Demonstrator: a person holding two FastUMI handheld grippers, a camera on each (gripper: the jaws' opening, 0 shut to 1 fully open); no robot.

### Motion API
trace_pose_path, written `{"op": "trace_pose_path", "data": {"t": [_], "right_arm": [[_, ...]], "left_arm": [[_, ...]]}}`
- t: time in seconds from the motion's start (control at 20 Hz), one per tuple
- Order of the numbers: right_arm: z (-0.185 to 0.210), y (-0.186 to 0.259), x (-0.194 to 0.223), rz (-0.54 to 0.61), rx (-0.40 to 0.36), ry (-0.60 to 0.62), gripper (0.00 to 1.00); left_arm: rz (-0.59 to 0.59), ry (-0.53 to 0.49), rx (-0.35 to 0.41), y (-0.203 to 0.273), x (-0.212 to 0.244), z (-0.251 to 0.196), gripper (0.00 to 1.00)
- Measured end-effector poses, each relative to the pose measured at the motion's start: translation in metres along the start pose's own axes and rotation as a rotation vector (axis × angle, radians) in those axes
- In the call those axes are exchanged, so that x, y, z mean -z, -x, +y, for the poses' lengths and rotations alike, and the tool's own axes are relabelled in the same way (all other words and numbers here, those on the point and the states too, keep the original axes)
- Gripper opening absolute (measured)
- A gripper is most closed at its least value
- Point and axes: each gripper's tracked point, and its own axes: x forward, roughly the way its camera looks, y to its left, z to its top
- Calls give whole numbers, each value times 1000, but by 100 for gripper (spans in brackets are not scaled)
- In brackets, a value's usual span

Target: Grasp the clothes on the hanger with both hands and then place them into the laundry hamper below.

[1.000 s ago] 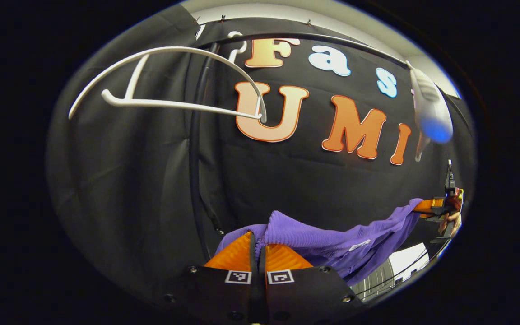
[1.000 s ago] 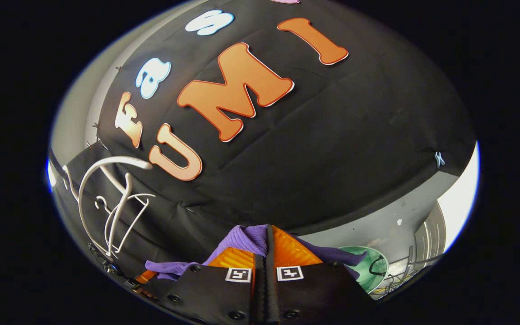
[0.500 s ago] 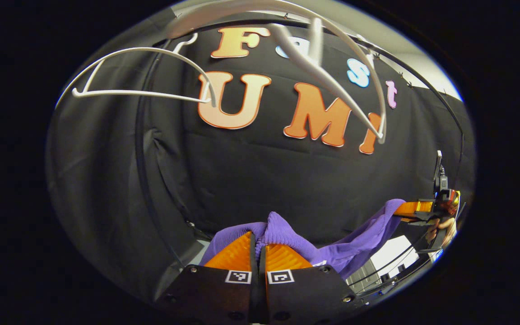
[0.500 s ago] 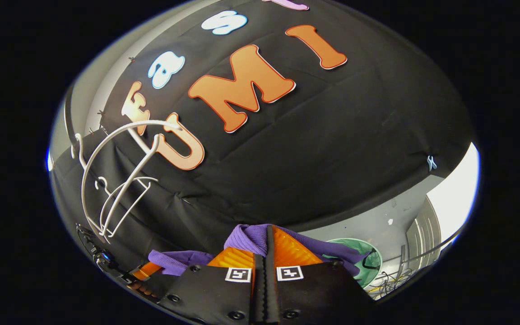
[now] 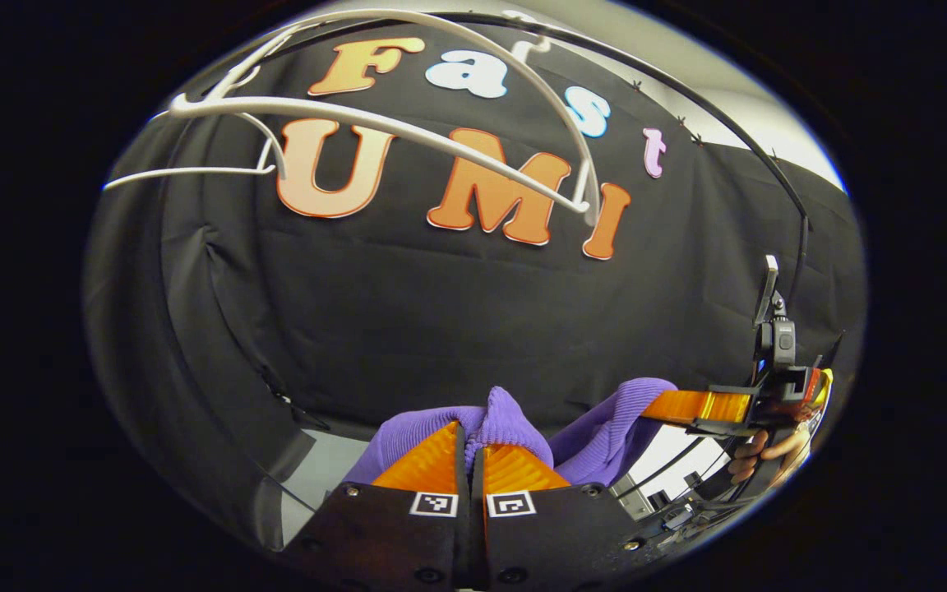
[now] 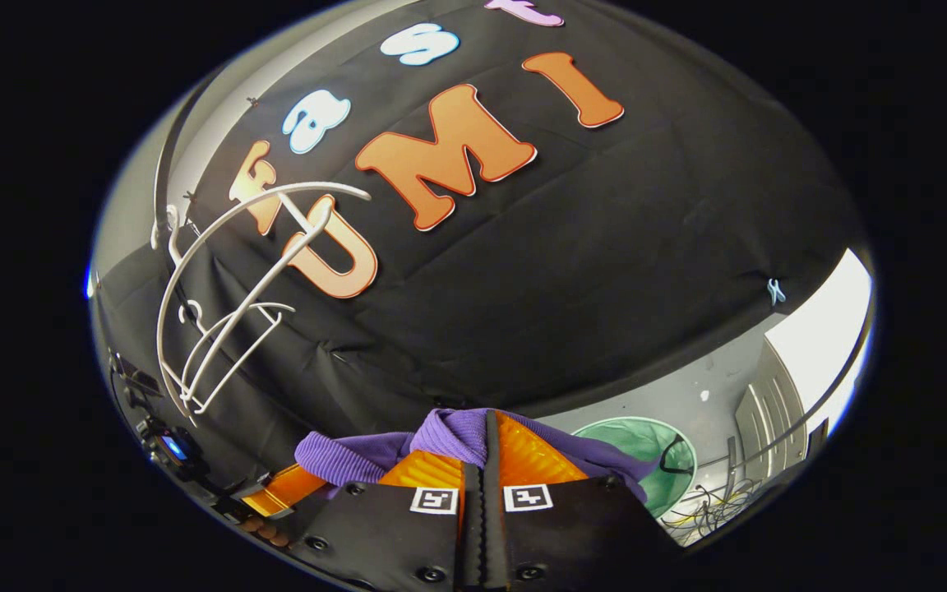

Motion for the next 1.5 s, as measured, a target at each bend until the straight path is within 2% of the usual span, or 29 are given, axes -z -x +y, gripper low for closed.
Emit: {"op": "trace_pose_path", "data": {"t": [0.35, 0.55, 0.9, 1.4, 1.5], "right_arm": [[-33, 9, 23, -6, 83, -9, 7], [-66, 3, 34, -2, 151, -24, 7], [-133, -19, 65, 57, 272, -22, 7], [-208, -71, 126, 203, 383, 55, 7], [-222, -84, 144, 245, 406, 62, 7]], "left_arm": [[79, -44, 57, -26, 32, -52, 0], [152, -84, 48, -46, 58, -60, 0], [311, -85, 12, -82, 113, -48, 0], [518, -75, -64, -128, 195, -11, 0], [566, -71, -84, -138, 223, 2, 0]]}}
